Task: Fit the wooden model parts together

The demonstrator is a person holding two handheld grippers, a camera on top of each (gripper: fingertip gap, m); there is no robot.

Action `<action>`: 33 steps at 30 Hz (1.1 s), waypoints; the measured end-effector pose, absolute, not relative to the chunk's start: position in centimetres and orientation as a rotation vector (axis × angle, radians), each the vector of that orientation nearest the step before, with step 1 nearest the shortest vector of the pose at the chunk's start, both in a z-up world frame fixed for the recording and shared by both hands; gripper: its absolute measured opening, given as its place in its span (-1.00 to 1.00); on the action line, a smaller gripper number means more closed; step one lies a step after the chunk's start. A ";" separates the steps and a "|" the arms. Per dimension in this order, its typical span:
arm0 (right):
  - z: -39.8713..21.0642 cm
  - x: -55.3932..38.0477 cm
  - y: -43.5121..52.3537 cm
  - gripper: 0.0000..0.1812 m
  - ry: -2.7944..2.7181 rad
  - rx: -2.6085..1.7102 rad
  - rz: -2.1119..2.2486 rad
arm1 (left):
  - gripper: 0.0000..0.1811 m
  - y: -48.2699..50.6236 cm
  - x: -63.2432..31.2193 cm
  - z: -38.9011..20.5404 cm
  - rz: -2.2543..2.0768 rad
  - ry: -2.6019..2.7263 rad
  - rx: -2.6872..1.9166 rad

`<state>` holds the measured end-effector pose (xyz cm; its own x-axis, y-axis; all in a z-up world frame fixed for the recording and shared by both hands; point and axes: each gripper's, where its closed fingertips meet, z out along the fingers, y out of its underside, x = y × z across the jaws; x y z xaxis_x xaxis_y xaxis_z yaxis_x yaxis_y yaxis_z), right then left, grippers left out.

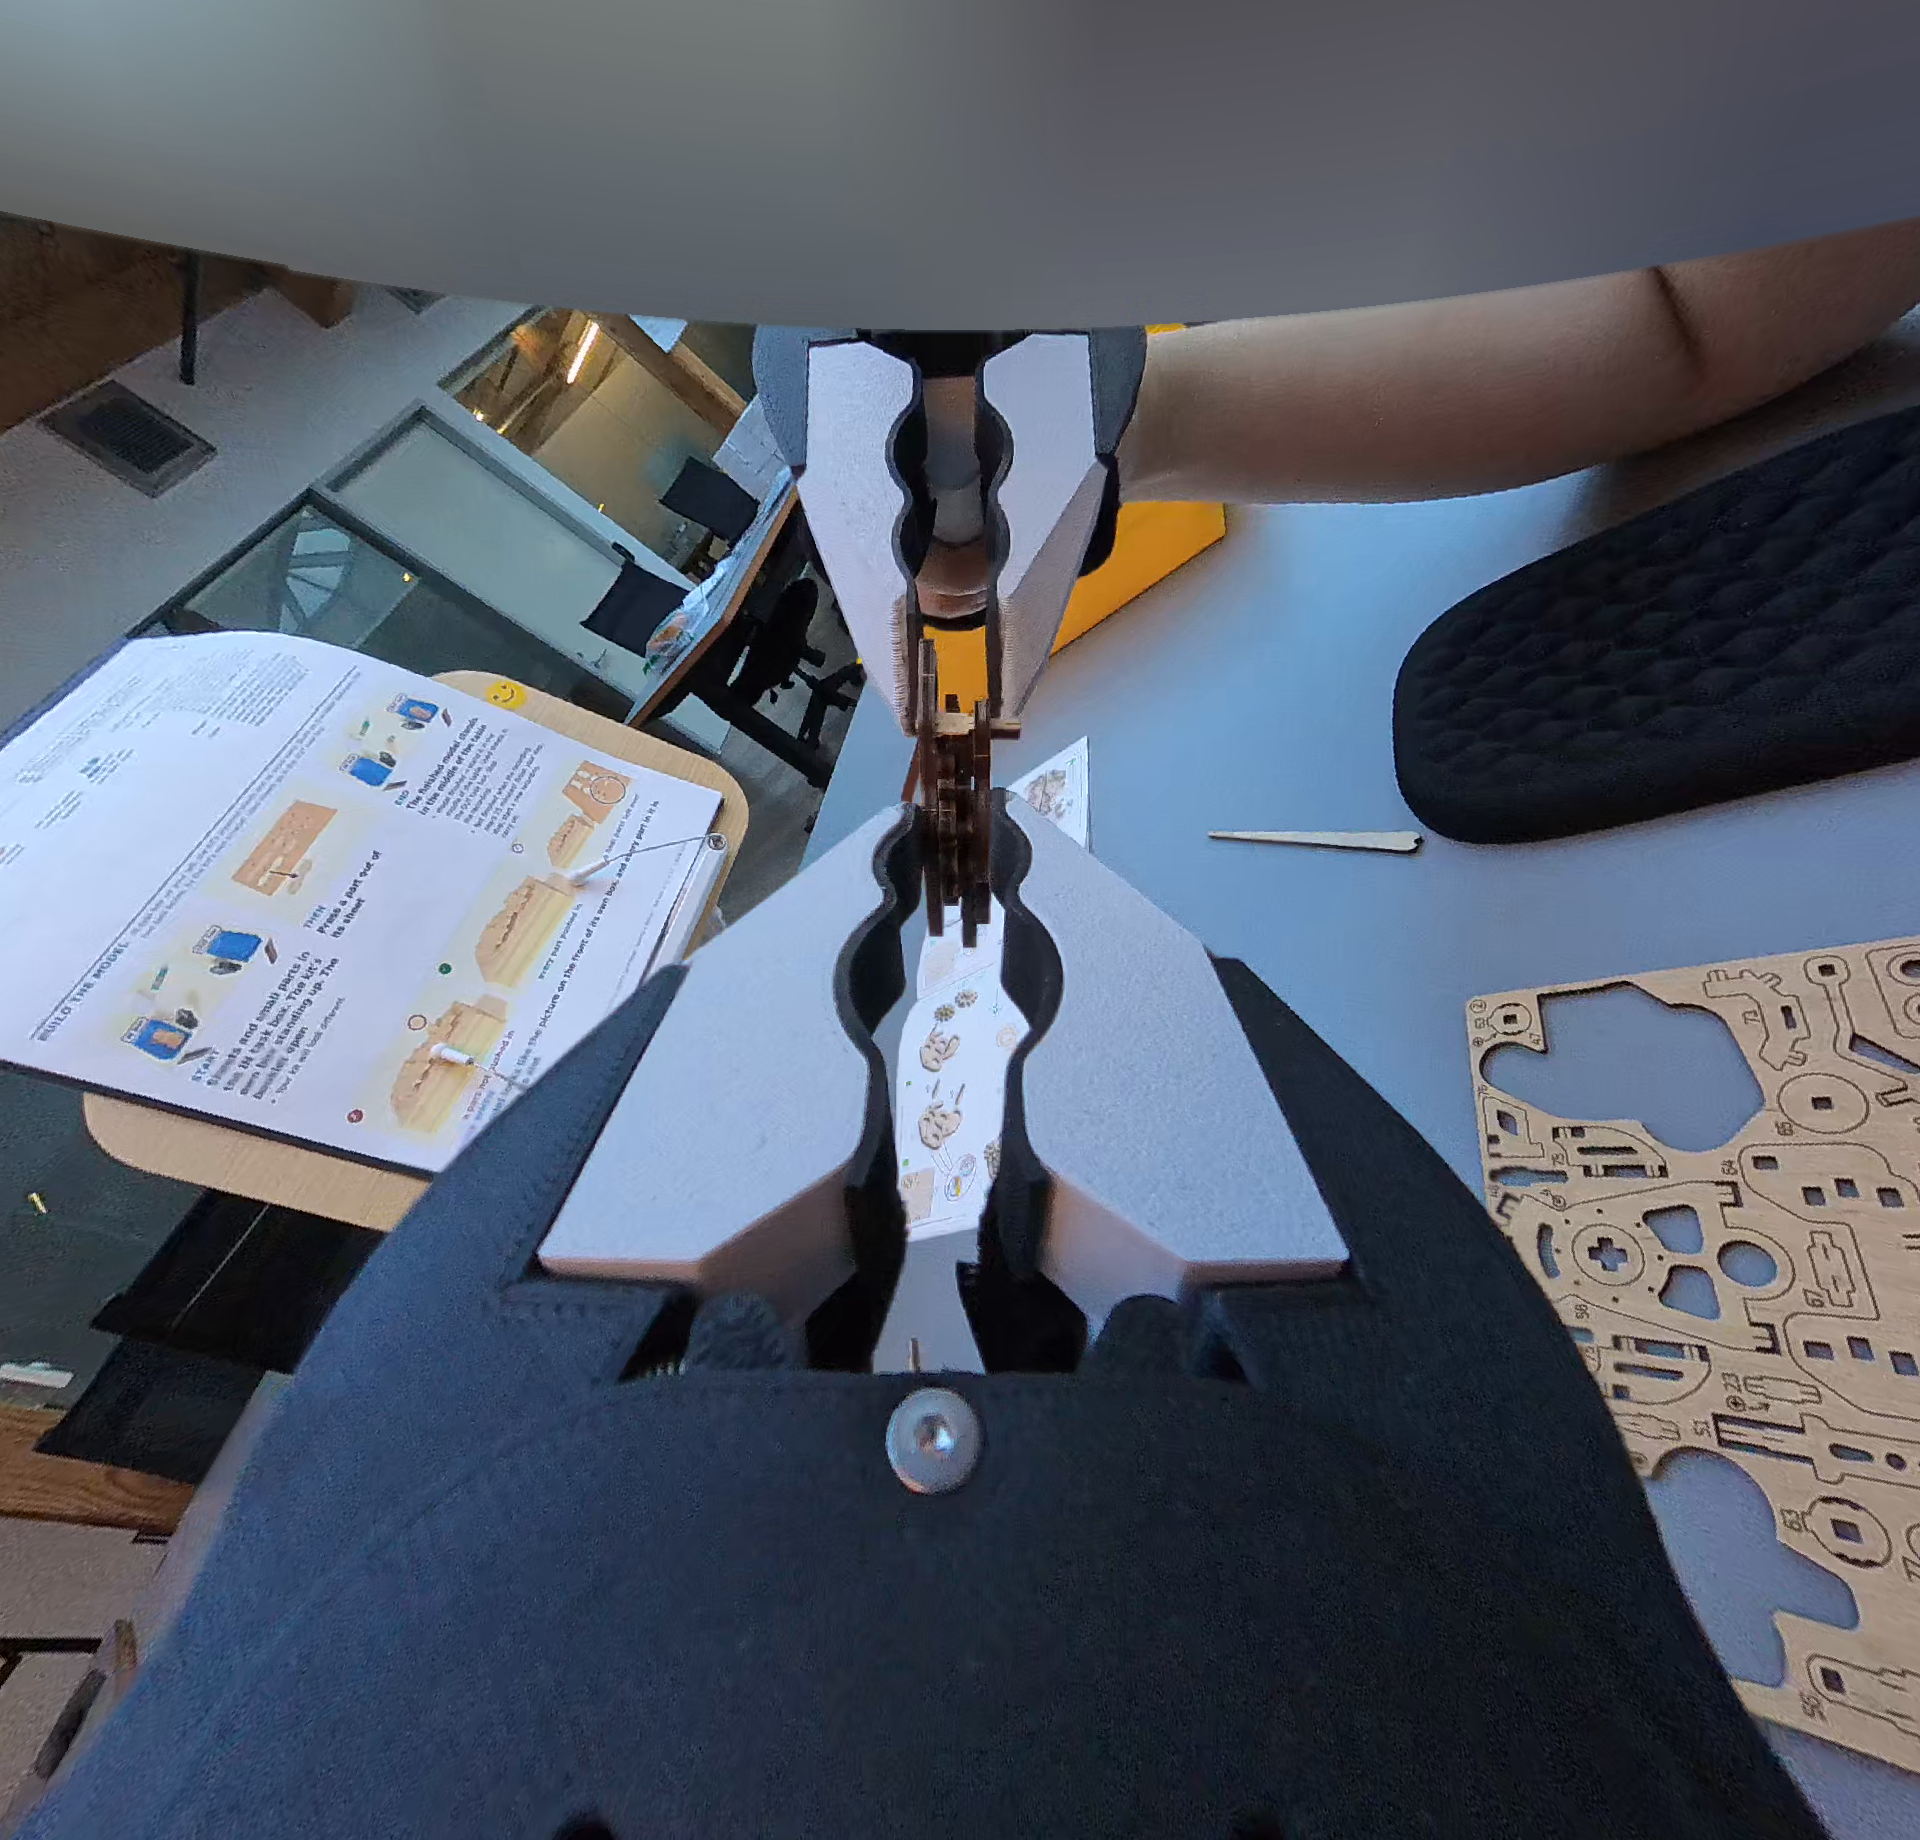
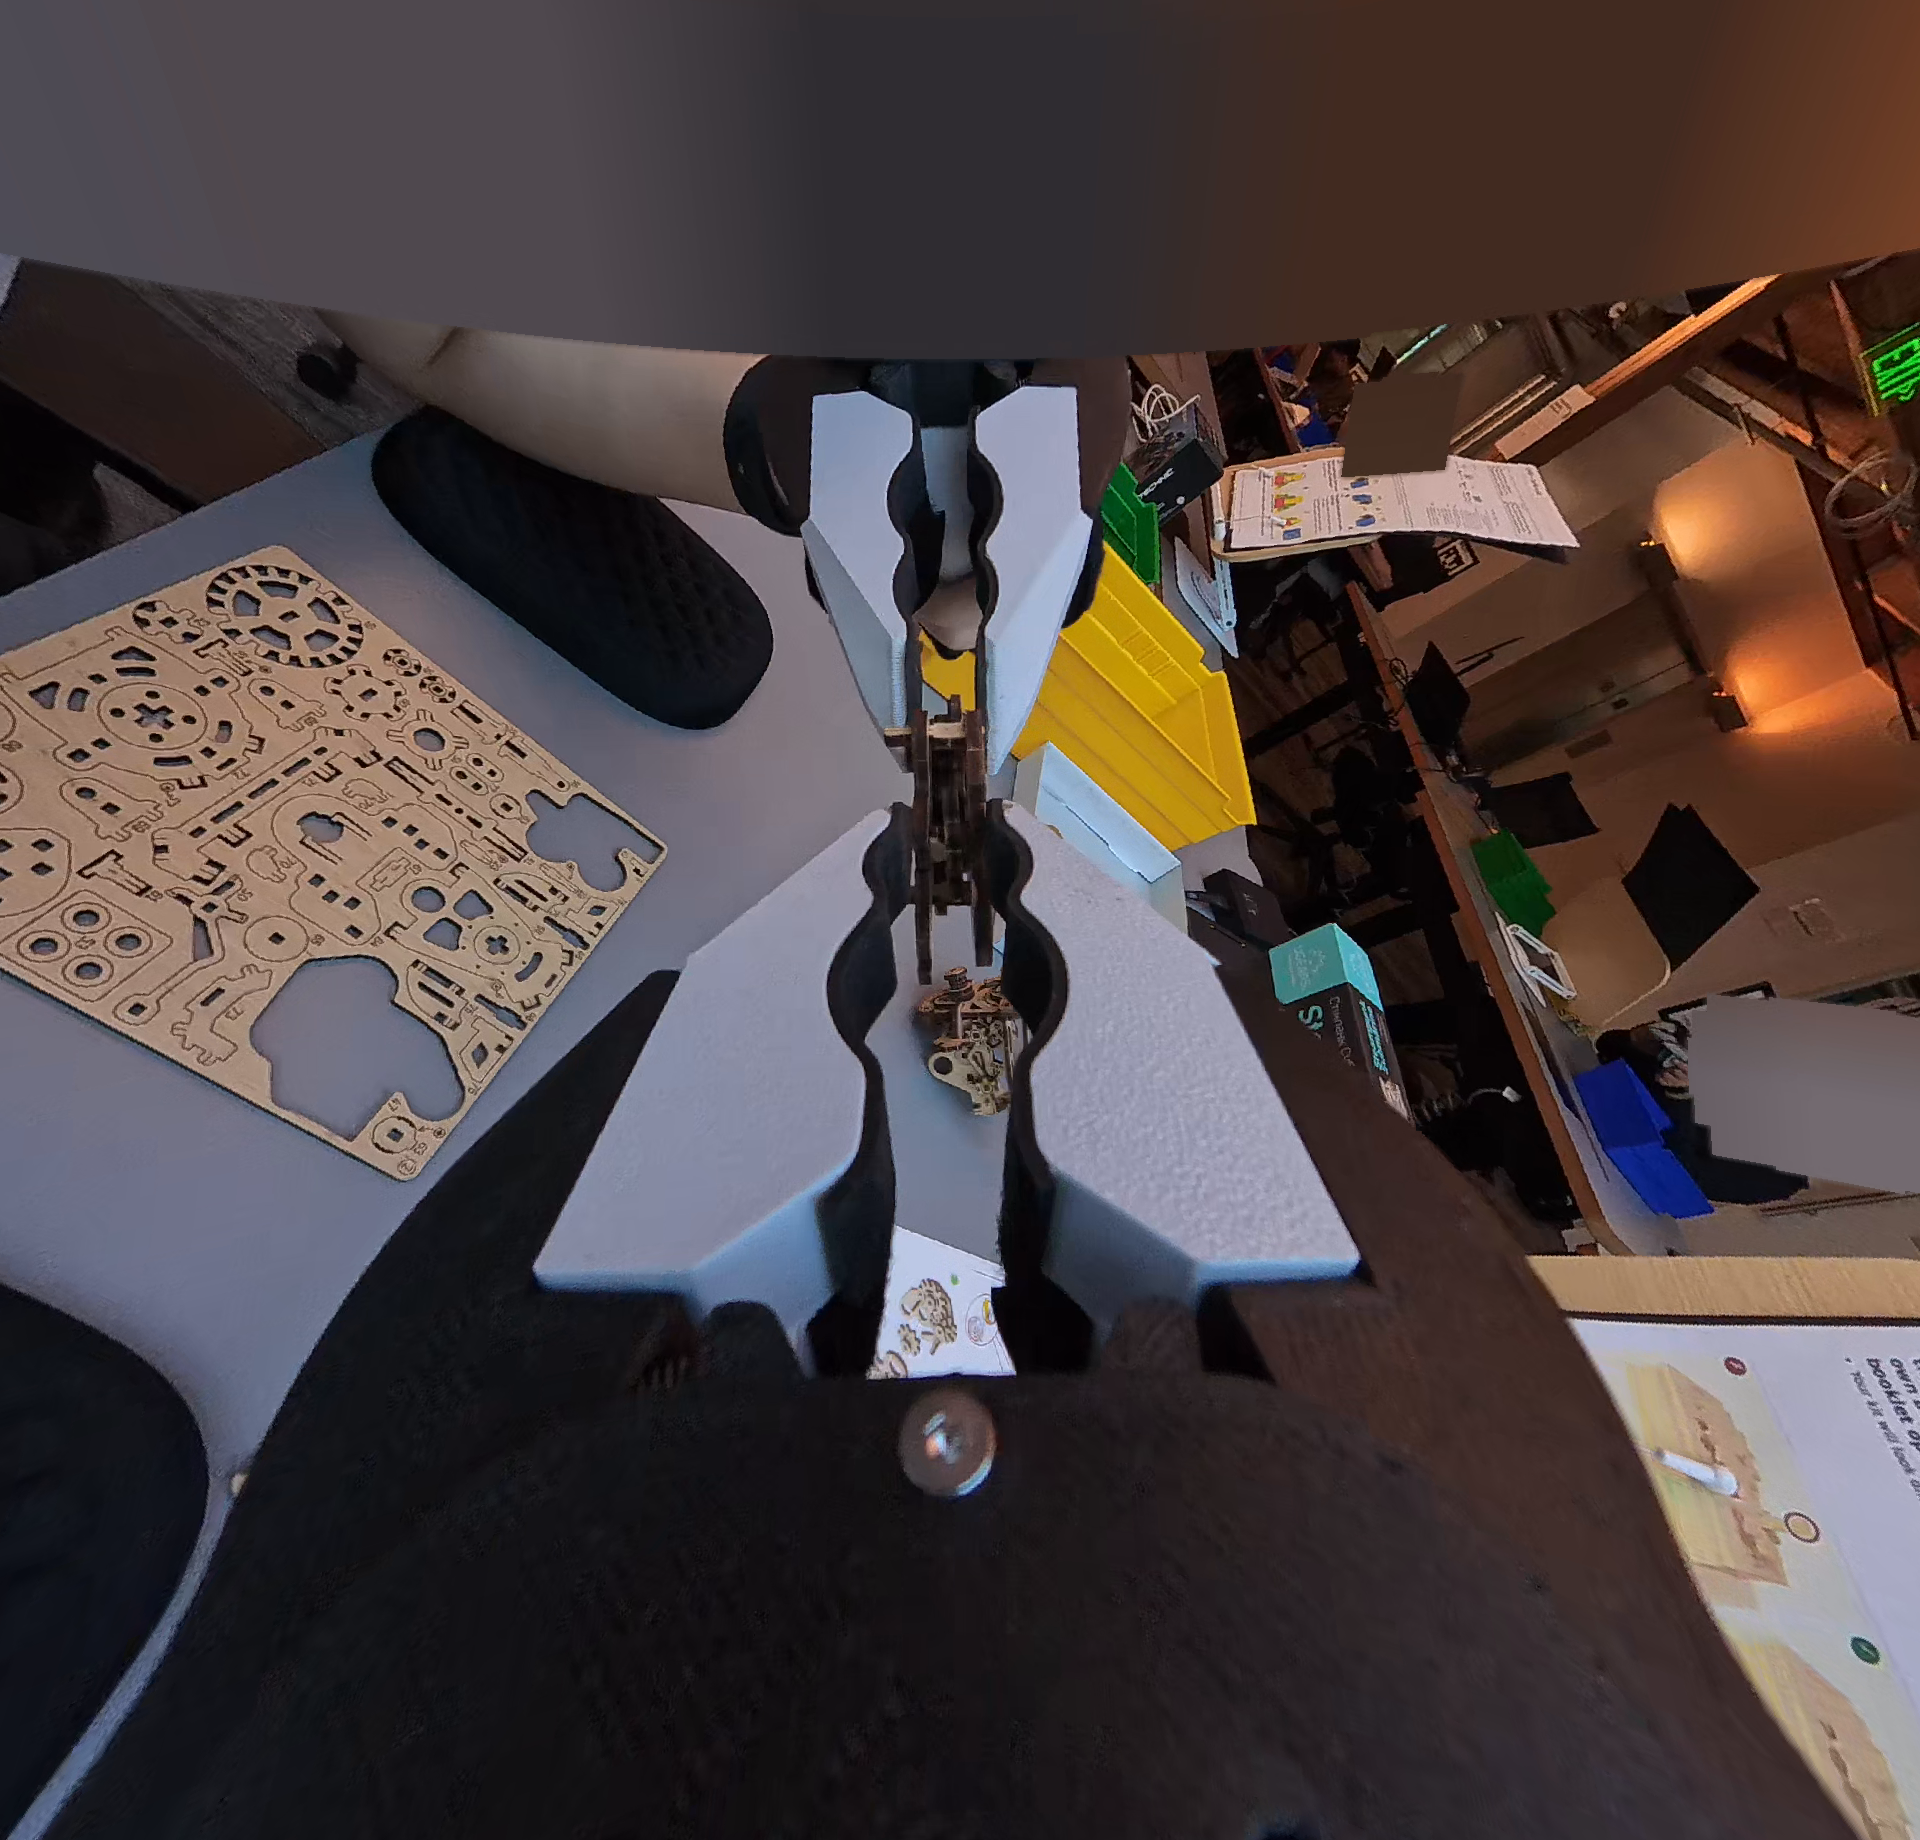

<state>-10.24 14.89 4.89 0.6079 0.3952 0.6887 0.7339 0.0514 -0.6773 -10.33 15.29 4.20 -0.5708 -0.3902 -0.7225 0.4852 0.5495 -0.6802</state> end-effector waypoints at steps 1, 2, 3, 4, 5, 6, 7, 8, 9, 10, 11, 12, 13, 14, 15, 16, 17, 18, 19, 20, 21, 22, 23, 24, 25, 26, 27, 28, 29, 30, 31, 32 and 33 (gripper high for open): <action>5.0 -10.3 15.0 -0.85 -0.971 -1.564 -0.340 | -0.89 15.3 -10.3 4.2 -1.167 1.851 0.070; 5.0 -10.4 15.1 -0.82 -0.978 -1.560 -0.365 | -0.89 15.4 -10.4 4.3 -1.165 1.854 0.070; 4.9 -10.5 15.3 -0.81 -0.990 -1.563 -0.402 | -0.89 15.4 -10.3 4.2 -1.149 1.857 0.075; 4.7 -10.7 15.5 -0.81 -1.005 -1.569 -0.435 | -0.89 15.4 -10.3 4.1 -1.127 1.859 0.083; 4.5 -10.8 15.6 -0.81 -1.018 -1.576 -0.461 | -0.89 15.3 -10.2 3.9 -1.107 1.864 0.089; 4.5 -11.0 15.7 -0.81 -1.029 -1.572 -0.491 | -0.89 15.2 -10.1 3.7 -1.096 1.867 0.091; 4.6 -11.0 15.7 -0.82 -1.037 -1.570 -0.527 | -0.89 15.2 -10.1 3.7 -1.093 1.861 0.094; 4.6 -10.8 15.7 -0.84 -1.037 -1.576 -0.554 | -0.89 15.3 -10.1 3.7 -1.092 1.859 0.096; 4.6 -10.9 15.7 -0.85 -1.043 -1.582 -0.565 | -0.89 15.3 -10.1 3.7 -1.090 1.866 0.096; 4.5 -11.0 15.6 -0.85 -1.052 -1.585 -0.569 | -0.89 15.3 -10.2 3.7 -1.087 1.873 0.101; 4.5 -11.1 15.6 -0.86 -1.059 -1.587 -0.584 | -0.89 15.2 -10.3 3.6 -1.081 1.875 0.105; 4.4 -11.1 15.6 -0.86 -1.072 -1.585 -0.600 | -0.89 15.2 -10.3 3.6 -1.078 1.880 0.104; 4.4 -11.1 15.6 -0.87 -1.073 -1.590 -0.610 | -0.89 15.2 -10.3 3.5 -1.080 1.895 0.100; 4.5 -11.2 15.6 -0.87 -1.066 -1.589 -0.615 | -0.89 15.2 -10.3 3.6 -1.087 1.903 0.090; 4.6 -11.2 15.7 -0.86 -1.060 -1.584 -0.612 | -0.89 15.3 -10.4 3.7 -1.103 1.906 0.080; 4.7 -11.2 15.8 -0.86 -1.046 -1.589 -0.604 | -0.89 15.3 -10.4 3.7 -1.116 1.912 0.073; 4.8 -11.1 15.9 -0.86 -1.027 -1.600 -0.595 | -0.89 15.4 -10.4 3.8 -1.119 1.916 0.066; 4.9 -11.1 15.9 -0.85 -1.017 -1.598 -0.592 | -0.89 15.5 -10.3 3.9 -1.120 1.913 0.062; 5.0 -11.0 16.0 -0.85 -1.011 -1.591 -0.600 | -0.89 15.5 -10.3 4.0 -1.125 1.907 0.058; 4.9 -11.0 16.0 -0.85 -1.011 -1.598 -0.602 | -0.89 15.5 -10.3 4.0 -1.129 1.907 0.050; 4.7 -10.9 16.1 -0.87 -1.010 -1.617 -0.597 | -0.89 15.6 -10.2 3.9 -1.125 1.920 0.045; 4.6 -10.8 16.1 -0.87 -1.005 -1.624 -0.592 | -0.89 15.6 -10.2 3.8 -1.118 1.926 0.041; 4.7 -10.8 16.1 -0.87 -1.000 -1.623 -0.581 | -0.89 15.7 -10.2 3.8 -1.118 1.922 0.042; 4.7 -10.8 16.1 -0.88 -0.989 -1.627 -0.563 | -0.89 15.6 -10.2 3.9 -1.123 1.920 0.040; 4.7 -10.8 16.2 -0.88 -0.980 -1.630 -0.556 | -0.89 15.7 -10.2 3.9 -1.124 1.925 0.036; 4.7 -10.6 16.3 -0.88 -0.968 -1.630 -0.560 | -0.89 15.8 -10.1 3.9 -1.122 1.926 0.026; 4.6 -10.5 16.4 -0.88 -0.962 -1.638 -0.559 | -0.89 15.9 -9.9 3.9 -1.119 1.928 0.018; 4.6 -10.5 16.5 -0.88 -0.959 -1.638 -0.562 | -0.89 16.0 -9.9 3.8 -1.116 1.933 0.016; 4.7 -10.4 16.6 -0.88 -0.953 -1.633 -0.572 | -0.89 16.1 -9.8 3.9 -1.117 1.929 0.011; 4.7 -10.4 16.6 -0.88 -0.950 -1.633 -0.575 | -0.88 16.2 -9.8 3.9 -1.120 1.929 0.006; 4.7 -10.4 16.7 -0.88 -0.948 -1.628 -0.579 | -0.88 16.2 -9.8 3.9 -1.125 1.935 -0.001; 4.7 -10.4 16.8 -0.88 -0.944 -1.631 -0.572 | -0.88 16.3 -9.8 3.9 -1.125 1.944 -0.007; 4.7 -10.3 16.9 -0.87 -0.930 -1.636 -0.552 | -0.88 16.5 -9.8 3.9 -1.119 1.949 -0.010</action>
